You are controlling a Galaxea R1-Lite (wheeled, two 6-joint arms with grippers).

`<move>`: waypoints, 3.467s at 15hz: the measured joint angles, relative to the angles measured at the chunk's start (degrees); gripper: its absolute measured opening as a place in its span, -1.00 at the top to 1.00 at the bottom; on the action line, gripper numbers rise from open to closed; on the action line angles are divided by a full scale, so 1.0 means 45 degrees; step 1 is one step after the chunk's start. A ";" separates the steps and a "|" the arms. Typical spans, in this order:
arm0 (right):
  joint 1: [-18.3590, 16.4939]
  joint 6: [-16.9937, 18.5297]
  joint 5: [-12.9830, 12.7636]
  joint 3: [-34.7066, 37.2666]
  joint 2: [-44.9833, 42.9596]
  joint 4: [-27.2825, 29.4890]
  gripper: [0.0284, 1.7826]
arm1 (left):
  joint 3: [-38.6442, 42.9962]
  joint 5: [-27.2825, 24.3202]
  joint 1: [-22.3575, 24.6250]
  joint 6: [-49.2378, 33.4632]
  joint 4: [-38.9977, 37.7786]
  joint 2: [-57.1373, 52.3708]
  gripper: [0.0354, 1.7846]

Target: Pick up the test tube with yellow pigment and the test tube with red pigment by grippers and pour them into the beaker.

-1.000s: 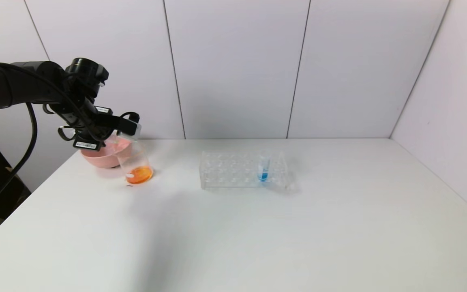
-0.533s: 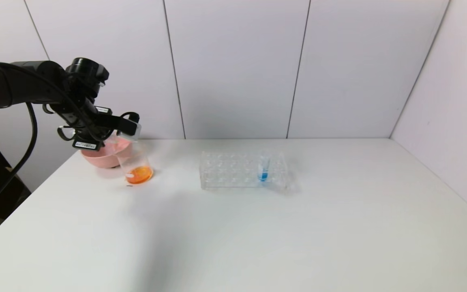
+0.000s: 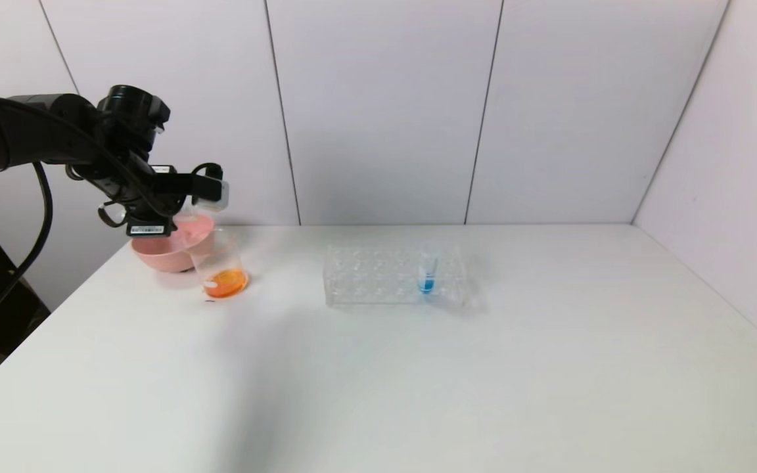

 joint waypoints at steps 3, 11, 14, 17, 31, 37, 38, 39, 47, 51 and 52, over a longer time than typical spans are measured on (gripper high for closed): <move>0.0000 0.0000 0.0000 0.0000 0.0000 0.0000 -0.91 | 0.0019 -0.0255 0.0111 -0.1585 -0.0601 -0.0005 0.50; 0.0000 0.0005 0.0005 0.0000 0.0000 0.0000 -0.91 | 0.0043 -0.2099 0.0899 -0.8281 -0.2517 -0.0065 0.50; 0.0000 0.0005 0.0005 0.0000 0.0000 0.0000 -0.91 | 0.0068 -0.2165 0.1054 -1.0622 -0.4158 -0.0022 0.50; 0.0000 0.0005 0.0000 0.0000 0.0000 0.0000 -0.91 | 0.0076 -0.2151 0.1132 -1.2716 -0.5881 0.0173 0.50; 0.0000 0.0005 0.0005 0.0000 0.0000 0.0000 -0.91 | 0.3952 -0.2105 0.1395 -1.8324 -1.3713 0.1617 0.50; 0.0000 0.0005 0.0005 0.0000 0.0000 0.0000 -0.91 | 0.3982 -0.1983 0.1476 -1.8243 -1.3895 0.2446 0.50; 0.0000 0.0005 0.0000 0.0000 0.0000 0.0000 -0.91 | 0.3990 -0.1850 0.1517 -1.8237 -1.3895 0.2530 0.50; 0.0000 0.0005 0.0000 0.0000 0.0000 -0.0005 -0.91 | 0.4007 -0.1755 0.1560 -1.8218 -1.3889 0.2603 0.50; 0.0000 0.0005 0.0005 0.0000 0.0000 0.0000 -0.91 | 0.4240 -0.1880 0.1807 -1.8213 -1.4228 0.2704 0.29; 0.0000 0.0000 0.0005 0.0000 0.0000 0.0000 -0.91 | 0.4248 -0.1899 0.1829 -1.8213 -1.4220 0.2655 -0.41; 0.0000 0.0005 0.0005 0.0000 0.0000 0.0000 -0.91 | 0.4259 -0.1910 0.1829 -1.8213 -1.4220 0.2630 -0.58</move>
